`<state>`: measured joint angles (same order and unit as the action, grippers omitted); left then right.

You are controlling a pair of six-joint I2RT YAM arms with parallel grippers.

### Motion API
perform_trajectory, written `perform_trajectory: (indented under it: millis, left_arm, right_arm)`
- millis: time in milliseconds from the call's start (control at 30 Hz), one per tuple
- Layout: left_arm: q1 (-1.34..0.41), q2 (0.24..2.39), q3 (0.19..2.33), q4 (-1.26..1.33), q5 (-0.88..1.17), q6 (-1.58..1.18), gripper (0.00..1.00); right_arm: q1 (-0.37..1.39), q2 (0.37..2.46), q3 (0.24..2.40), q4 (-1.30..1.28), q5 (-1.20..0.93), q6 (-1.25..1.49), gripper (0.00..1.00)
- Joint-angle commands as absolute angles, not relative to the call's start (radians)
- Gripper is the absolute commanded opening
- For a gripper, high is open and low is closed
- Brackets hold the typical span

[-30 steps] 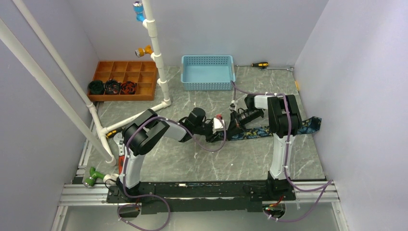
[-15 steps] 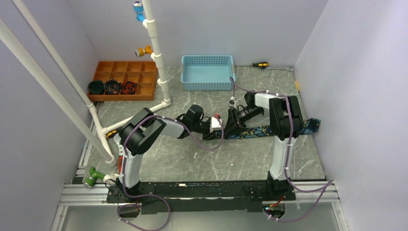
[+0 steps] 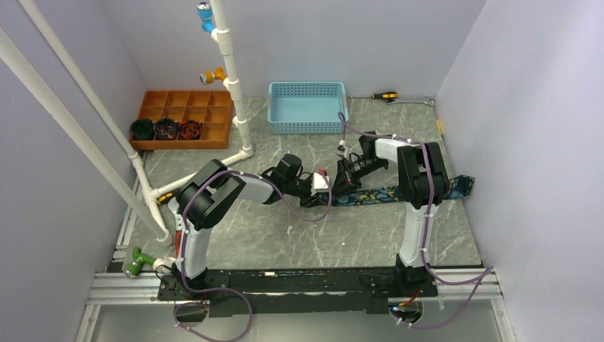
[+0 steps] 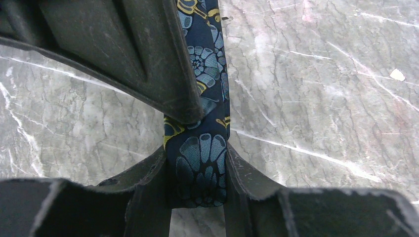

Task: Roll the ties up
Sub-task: Roll the tie at the center of the board.

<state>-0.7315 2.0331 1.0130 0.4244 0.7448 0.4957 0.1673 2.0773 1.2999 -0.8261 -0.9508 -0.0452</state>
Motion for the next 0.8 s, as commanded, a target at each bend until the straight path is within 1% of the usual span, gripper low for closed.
perform_trajectory:
  millis: [0,33,67,200,267,300,367,467,600,767]
  left_arm:
    - [-0.718,2.108,0.972,0.176,0.644,0.519,0.37]
    - [-0.718,2.110,0.974,0.176,0.644,0.516,0.39]
    - [-0.717,2.113,0.974,0.178,0.644,0.509,0.42]
    - [-0.708,2.098,0.957,0.212,0.643,0.487,0.60]
    - [-0.701,2.071,0.928,0.254,0.654,0.475,0.67]
    - [-0.695,2.050,0.905,0.286,0.661,0.469,0.69]
    - [-0.689,2.011,0.861,0.348,0.683,0.460,0.72]
    - [-0.685,1.977,0.817,0.414,0.712,0.443,0.74]
    - [-0.691,1.984,0.805,0.537,0.765,0.343,0.75]
    - [-0.735,2.062,0.855,0.720,0.697,0.181,0.78]
  right_arm:
    - [0.177,2.091,1.297,-0.828,-0.966,-0.071,0.08]
    - [0.175,2.092,1.301,-0.847,-0.960,-0.084,0.02]
    - [0.176,2.092,1.305,-0.865,-0.953,-0.103,0.00]
    - [0.177,2.079,1.305,-0.885,-0.870,-0.127,0.00]
    - [0.177,2.087,1.298,-0.853,-0.807,-0.111,0.00]
    - [0.179,2.099,1.298,-0.840,-0.783,-0.105,0.00]
    - [0.184,2.126,1.306,-0.821,-0.741,-0.098,0.00]
    - [0.198,2.148,1.314,-0.797,-0.688,-0.094,0.00]
    - [0.212,2.149,1.305,-0.771,-0.625,-0.090,0.00]
    - [0.211,2.150,1.275,-0.745,-0.614,-0.079,0.00]
